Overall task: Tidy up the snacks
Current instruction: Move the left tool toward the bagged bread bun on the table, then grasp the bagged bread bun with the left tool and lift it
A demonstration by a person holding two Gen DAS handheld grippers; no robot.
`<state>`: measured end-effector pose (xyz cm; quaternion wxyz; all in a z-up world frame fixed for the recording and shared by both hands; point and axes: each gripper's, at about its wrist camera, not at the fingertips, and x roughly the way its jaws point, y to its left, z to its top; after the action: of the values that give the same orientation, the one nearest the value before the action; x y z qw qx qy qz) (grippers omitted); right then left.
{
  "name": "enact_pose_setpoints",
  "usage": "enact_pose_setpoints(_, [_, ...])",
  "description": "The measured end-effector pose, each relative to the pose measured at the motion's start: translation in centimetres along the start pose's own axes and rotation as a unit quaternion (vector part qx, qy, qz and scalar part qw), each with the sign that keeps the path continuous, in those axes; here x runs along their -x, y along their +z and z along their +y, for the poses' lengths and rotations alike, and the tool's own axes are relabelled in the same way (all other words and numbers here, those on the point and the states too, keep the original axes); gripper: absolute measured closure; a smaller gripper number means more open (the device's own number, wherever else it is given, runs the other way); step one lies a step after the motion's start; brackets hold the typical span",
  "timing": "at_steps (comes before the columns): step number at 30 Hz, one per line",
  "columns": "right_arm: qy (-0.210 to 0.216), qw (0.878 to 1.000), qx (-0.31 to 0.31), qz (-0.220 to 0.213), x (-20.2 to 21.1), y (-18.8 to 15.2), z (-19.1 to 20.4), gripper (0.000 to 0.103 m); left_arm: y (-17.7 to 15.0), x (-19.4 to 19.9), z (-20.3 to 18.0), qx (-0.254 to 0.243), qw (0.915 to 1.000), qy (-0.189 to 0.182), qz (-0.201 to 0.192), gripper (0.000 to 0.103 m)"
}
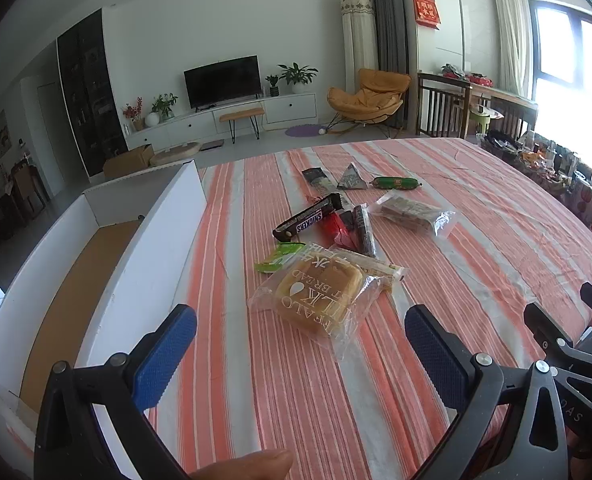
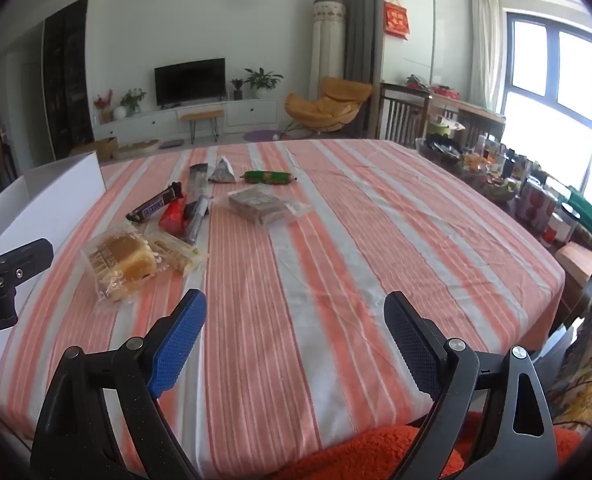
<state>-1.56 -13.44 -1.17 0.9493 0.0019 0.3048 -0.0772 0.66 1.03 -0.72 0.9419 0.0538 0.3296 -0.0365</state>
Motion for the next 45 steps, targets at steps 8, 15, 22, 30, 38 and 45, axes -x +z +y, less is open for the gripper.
enact_pose_setpoints(8, [0.0, 1.0, 0.0, -0.001, 0.0, 0.0, 0.1, 0.01, 0.1, -0.1, 0.5, 0.008, 1.0, 0.002, 0.002, 0.0])
enact_pose_setpoints(15, [0.0, 1.0, -0.001, -0.001, 0.0, 0.0, 0.0, 0.01, 0.1, -0.4, 1.3, 0.018, 0.9998, 0.003, 0.008, 0.0])
enact_pose_setpoints(22, [0.001, 1.0, -0.001, -0.001, -0.1, -0.1, 0.0, 0.01, 0.0, -0.5, 1.7, 0.023, 0.9997, 0.002, 0.012, 0.0])
enact_pose_setpoints(30, [0.002, 1.0, -0.003, 0.0, -0.1, -0.1, -0.1, 0.01, 0.0, -0.6, 2.5, 0.023, 0.9996, 0.001, 0.018, 0.0])
enact_pose_setpoints(38, [0.018, 0.998, -0.049, 0.026, -1.1, -0.2, -1.3, 0.01, -0.7, -1.7, 5.6, 0.055, 0.9954, -0.04, 0.068, 0.0])
enact_pose_setpoints(45, [0.014, 0.999, -0.042, 0.029, -1.1, -0.3, -1.2, 0.01, 0.2, -4.7, 3.9, 0.016, 0.9906, -0.078, 0.111, 0.0])
